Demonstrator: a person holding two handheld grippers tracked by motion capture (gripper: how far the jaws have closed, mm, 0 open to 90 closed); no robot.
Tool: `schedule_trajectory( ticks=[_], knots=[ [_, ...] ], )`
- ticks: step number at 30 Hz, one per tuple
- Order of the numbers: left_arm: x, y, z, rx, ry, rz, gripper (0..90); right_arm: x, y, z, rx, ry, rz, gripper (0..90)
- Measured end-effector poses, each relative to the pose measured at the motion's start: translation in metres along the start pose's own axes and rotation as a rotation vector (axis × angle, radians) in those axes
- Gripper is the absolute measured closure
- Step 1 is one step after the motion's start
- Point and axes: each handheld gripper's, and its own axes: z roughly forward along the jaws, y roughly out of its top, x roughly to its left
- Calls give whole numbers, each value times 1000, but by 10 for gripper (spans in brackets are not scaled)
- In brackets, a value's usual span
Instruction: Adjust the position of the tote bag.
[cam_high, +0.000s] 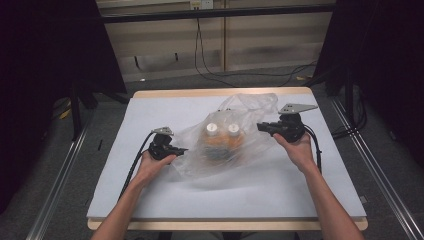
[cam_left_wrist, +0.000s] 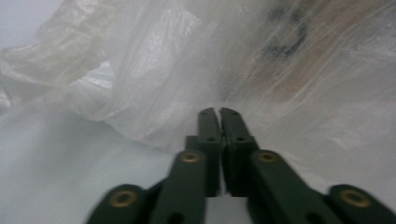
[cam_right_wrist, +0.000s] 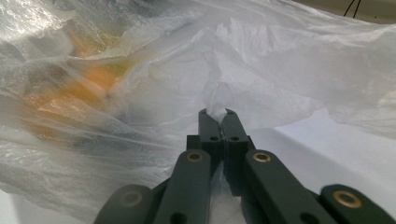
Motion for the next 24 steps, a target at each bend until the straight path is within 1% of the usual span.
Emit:
schedule_trajectory(
  ticks=[1, 3, 4, 5, 6, 7, 8, 9, 10, 12, 13, 14, 15, 16, 17, 18, 19, 20, 21, 22, 23, 24],
  knots=[
    [0, 1, -2, -1, 18, 0, 900, 0, 0, -1, -2, -2, 1, 898],
    [0, 3, -10, -40, 30, 4, 900, 0, 1, -2, -5, -4, 1, 899],
    [0, 3, -10, -40, 30, 4, 900, 0, 1, -2, -5, -4, 1, 899],
    [-1, 4, -16, -67, 38, 3, 900, -1, 1, -3, -9, -1, 1, 898],
    [-2, 6, -20, -95, 34, -3, 900, -1, 2, -6, -18, -6, 2, 899],
    [-3, 8, -28, -125, 52, 11, 900, -1, 2, -7, -21, -7, 4, 899],
    [-3, 8, -28, -125, 52, 11, 900, -1, 2, -7, -21, -7, 4, 899],
    [-4, 10, -36, -158, 51, 6, 900, -1, 4, -9, -28, -10, 4, 899],
    [-3, 10, -38, -168, 62, 10, 900, -1, 4, -10, -33, -9, 3, 899],
    [-3, 10, -41, -177, 61, 13, 900, -1, 5, -11, -36, -11, 1, 899],
    [-4, 13, -46, -204, 77, 22, 900, 0, 7, -12, -38, -12, -9, 899],
    [-4, 13, -46, -204, 77, 22, 900, 1, 9, -12, -44, -12, -7, 899],
    [-6, 18, -53, -239, 78, 31, 900, 2, 10, -13, -46, -11, -9, 899],
    [-6, 18, -53, -239, 78, 31, 900, 2, 11, -13, -46, -10, -19, 899],
    [-9, 22, -60, -265, 83, 46, 900, 3, 12, -14, -45, -13, -17, 899],
    [-9, 22, -60, -265, 83, 46, 900, 3, 12, -14, -45, -13, -17, 899],
    [-11, 28, -68, -298, 93, 54, 900, 3, 16, -16, -49, -14, -26, 899],
    [-12, 31, -71, -314, 87, 55, 900, 2, 18, -18, -55, -19, -23, 899],
    [-14, 33, -74, -324, 97, 59, 900, 2, 21, -20, -60, -21, -27, 899],
    [-14, 33, -74, -324, 97, 59, 900, 2, 23, -22, -63, -22, -34, 899],
    [-16, 36, -79, -349, 90, 68, 900, 3, 26, -25, -65, -22, -40, 899],
    [-17, 37, -82, -357, 92, 70, 900, 4, 27, -26, -65, -21, -41, 899]
  ],
)
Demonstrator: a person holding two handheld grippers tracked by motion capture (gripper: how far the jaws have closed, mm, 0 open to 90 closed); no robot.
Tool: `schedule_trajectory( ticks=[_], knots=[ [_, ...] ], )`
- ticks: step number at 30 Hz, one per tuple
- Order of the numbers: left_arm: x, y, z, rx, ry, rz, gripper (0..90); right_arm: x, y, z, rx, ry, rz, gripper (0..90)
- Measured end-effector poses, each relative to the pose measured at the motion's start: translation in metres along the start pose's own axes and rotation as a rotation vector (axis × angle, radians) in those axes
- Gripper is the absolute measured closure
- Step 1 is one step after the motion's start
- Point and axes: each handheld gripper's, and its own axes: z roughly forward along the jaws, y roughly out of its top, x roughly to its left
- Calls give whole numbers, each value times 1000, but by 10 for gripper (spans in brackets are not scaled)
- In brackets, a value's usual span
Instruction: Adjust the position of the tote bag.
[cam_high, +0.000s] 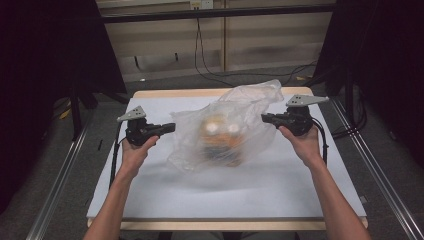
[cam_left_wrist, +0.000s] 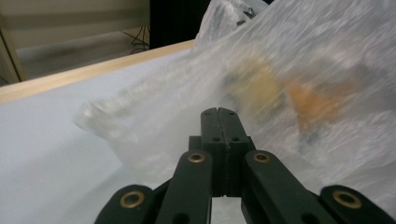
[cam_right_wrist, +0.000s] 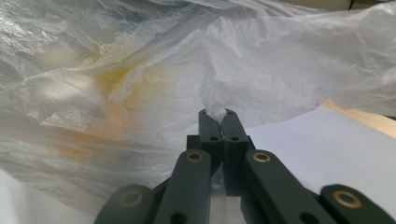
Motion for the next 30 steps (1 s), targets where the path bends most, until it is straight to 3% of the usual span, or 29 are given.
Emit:
schedule_trajectory(
  ticks=[4, 6, 8, 9, 11, 12, 13, 15, 19, 22, 24, 25, 26, 27, 30],
  knots=[
    [-2, 3, -4, 28, 11, 24, 900, 5, 2, -3, 0, 3, -18, 899],
    [5, -7, -1, 37, -12, -23, 900, 9, 2, -5, -14, 14, -26, 898],
    [8, -13, 2, 55, -2, -46, 716, 13, 2, -7, -14, 16, -38, 898],
    [17, -25, 9, 102, -4, -92, 630, 17, 2, -11, -11, 19, -53, 899],
    [21, -36, 21, 178, 8, -120, 489, 19, 1, -14, -4, 18, -63, 898],
    [21, -36, 21, 178, 8, -120, 409, 19, 1, -14, -4, 18, -63, 898],
    [21, -39, 27, 219, 20, -114, 409, 19, -1, -16, 0, 17, -65, 898],
    [22, -43, 36, 254, 16, -106, 344, 18, -3, -17, 1, 18, -58, 898],
    [19, -44, 46, 225, -59, -138, 227, 15, -9, -16, 2, 16, -48, 898],
    [15, -51, 61, 298, -93, -126, 233, 16, -10, -16, 9, 20, -53, 898],
    [14, -53, 65, 317, -102, -121, 276, 17, -10, -17, 8, 21, -55, 898],
    [4, -55, 74, 374, -91, -59, 311, 18, -10, -17, 11, 19, -58, 898],
    [1, -54, 77, 405, -89, -40, 337, 18, -11, -18, 14, 20, -60, 898],
    [-3, -54, 81, 409, -70, -25, 378, 18, -11, -18, 14, 20, -59, 899],
    [-7, -54, 85, 423, -72, -9, 479, 18, -12, -18, 15, 22, -58, 898]
  ],
)
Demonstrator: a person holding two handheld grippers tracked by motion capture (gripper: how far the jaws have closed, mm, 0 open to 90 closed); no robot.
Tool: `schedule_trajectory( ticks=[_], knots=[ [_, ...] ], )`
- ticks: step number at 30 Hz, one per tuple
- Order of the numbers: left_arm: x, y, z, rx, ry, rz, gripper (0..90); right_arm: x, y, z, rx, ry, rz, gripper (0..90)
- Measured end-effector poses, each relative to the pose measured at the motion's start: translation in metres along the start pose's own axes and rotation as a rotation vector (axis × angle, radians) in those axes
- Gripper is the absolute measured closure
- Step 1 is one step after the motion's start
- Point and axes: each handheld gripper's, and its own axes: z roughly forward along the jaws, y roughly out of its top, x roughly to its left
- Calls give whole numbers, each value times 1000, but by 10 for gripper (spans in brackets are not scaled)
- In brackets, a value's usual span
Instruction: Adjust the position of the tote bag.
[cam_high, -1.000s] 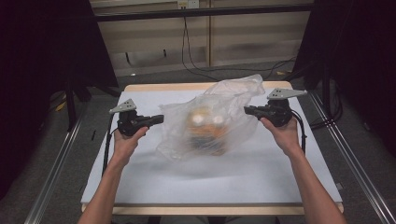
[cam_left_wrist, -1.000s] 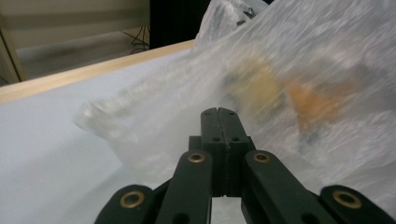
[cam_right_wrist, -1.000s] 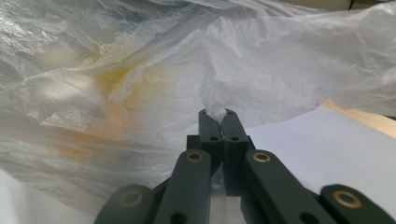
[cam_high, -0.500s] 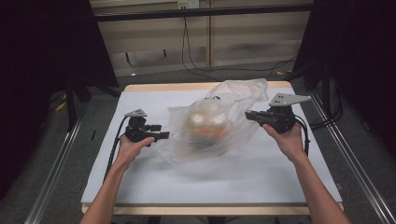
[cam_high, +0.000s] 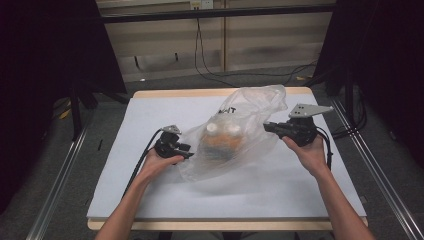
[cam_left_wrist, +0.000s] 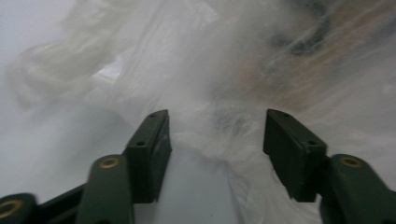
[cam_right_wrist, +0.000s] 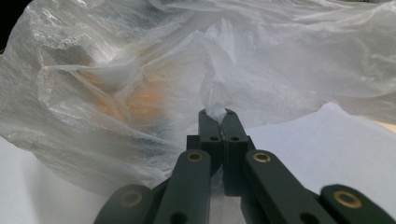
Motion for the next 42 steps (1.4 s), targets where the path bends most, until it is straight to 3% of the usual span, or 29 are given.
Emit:
schedule_trajectory(
  ticks=[1, 2, 3, 4, 5, 6, 10, 13, 22, 25, 29, 33, 35, 37, 42],
  knots=[
    [-3, 1, 2, 6, 17, 26, 479, 0, 0, 0, 0, 1, 0, 898],
    [-4, 2, 1, 31, 33, 38, 543, 0, -1, 0, 4, -4, -1, 898],
    [-5, 2, 1, 37, 60, 68, 665, 1, -1, 1, 5, -2, -1, 898],
    [-5, 2, 1, 37, 60, 68, 721, 1, -1, 1, 5, -2, -1, 898],
    [-6, 2, 1, 37, 71, 75, 721, 1, -1, 1, 5, 0, -2, 898],
    [-5, 1, 1, 43, 81, 78, 865, 1, -1, 1, 5, 0, -2, 898],
    [-5, 1, -1, 34, 81, 78, 900, 1, -1, 1, 2, -1, -2, 898],
    [-4, 4, -17, -55, 80, 62, 900, -1, 0, -3, -14, -10, 1, 898],
    [-13, 13, -101, -404, 114, 58, 900, 0, 1, -7, -26, -20, -6, 894],
    [-22, 14, -121, -476, 103, 86, 900, 2, 3, -9, -33, -11, -3, 892],
    [-39, 18, -137, -530, 98, 133, 900, 6, 4, -12, -27, -11, -11, 892],
    [-58, 17, -149, -535, 97, 196, 900, 12, 1, -19, -11, -14, -25, 891],
    [-65, 13, -149, -512, 106, 211, 900, 16, -3, -26, 8, -17, -41, 894],
    [-69, 6, -148, -499, 90, 222, 900, 20, -9, -33, 28, -22, -52, 895],
    [-70, -8, -144, -429, 120, 242, 900, 27, -21, -40, 38, -10, -63, 898]
  ],
)
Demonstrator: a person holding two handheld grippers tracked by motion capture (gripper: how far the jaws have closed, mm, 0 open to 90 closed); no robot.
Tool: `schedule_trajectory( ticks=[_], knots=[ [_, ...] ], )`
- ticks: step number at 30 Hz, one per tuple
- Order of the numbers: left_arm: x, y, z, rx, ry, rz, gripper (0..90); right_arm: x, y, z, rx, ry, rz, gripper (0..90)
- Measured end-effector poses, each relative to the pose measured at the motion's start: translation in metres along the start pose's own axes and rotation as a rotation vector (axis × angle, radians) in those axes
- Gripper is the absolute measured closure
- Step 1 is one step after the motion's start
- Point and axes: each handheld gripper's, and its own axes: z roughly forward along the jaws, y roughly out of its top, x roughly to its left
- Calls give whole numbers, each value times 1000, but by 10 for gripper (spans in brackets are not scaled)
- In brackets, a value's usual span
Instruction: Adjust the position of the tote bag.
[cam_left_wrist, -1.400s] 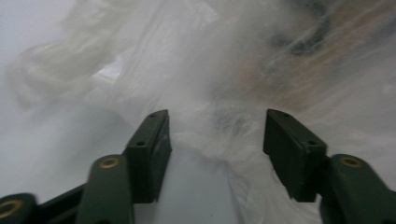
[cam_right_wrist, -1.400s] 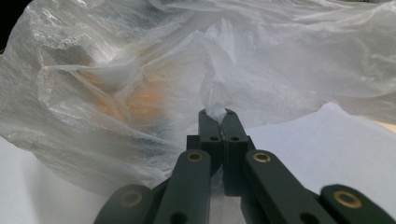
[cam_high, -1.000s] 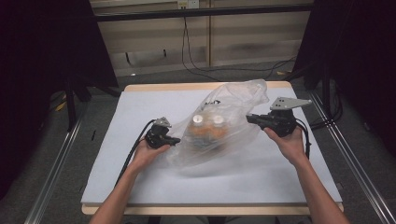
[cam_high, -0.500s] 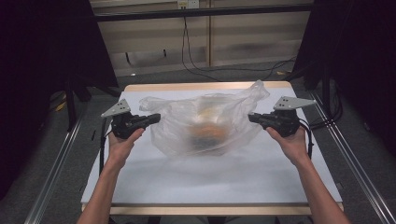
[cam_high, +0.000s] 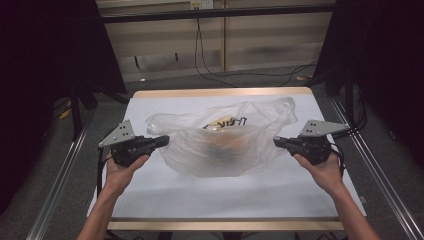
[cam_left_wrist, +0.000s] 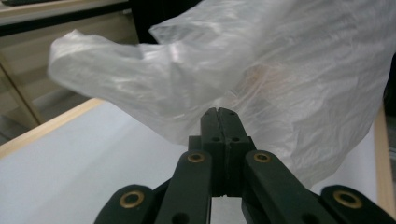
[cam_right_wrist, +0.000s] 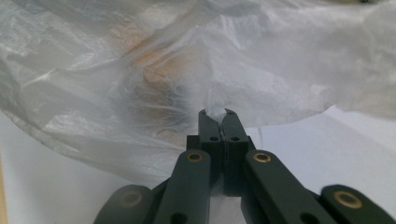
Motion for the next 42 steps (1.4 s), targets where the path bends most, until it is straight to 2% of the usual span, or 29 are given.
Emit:
schedule_trajectory(
  ticks=[4, 6, 7, 12, 16, 19, 23, 26, 31, 33, 36, 40, 42],
  knots=[
    [2, -11, 3, 39, 18, 3, 900, -1, -4, 2, 6, -4, 3, 897],
    [4, -16, 6, 47, 15, -13, 900, -3, -6, 6, 3, -11, 5, 898],
    [5, -18, 9, 60, 23, -5, 900, -3, -8, 8, 6, -14, 13, 898],
    [5, -24, 27, 111, 40, 10, 900, -4, -17, 31, 58, -16, 19, 897],
    [5, -32, 39, 154, -11, 27, 900, -3, -18, 47, 90, -11, 8, 898],
    [5, -42, 45, 183, -31, 11, 900, -2, -22, 53, 105, 12, 10, 898],
    [6, -50, 51, 231, -31, 16, 900, -3, -29, 56, 125, 22, 20, 898],
    [2, -54, 58, 288, -27, 48, 900, -4, -35, 60, 147, 23, 21, 898],
    [-1, -60, 69, 329, -37, 71, 900, -7, -44, 67, 183, 29, 26, 898],
    [1, -62, 70, 348, -23, 76, 900, -8, -46, 68, 190, 28, 27, 897],
    [5, -67, 71, 356, -14, 56, 900, -12, -51, 69, 200, 22, 42, 898],
    [5, -70, 75, 394, -4, 83, 900, -14, -57, 73, 227, 24, 46, 898],
    [6, -71, 78, 416, 20, 93, 900, -14, -59, 76, 234, 21, 45, 898]
  ],
)
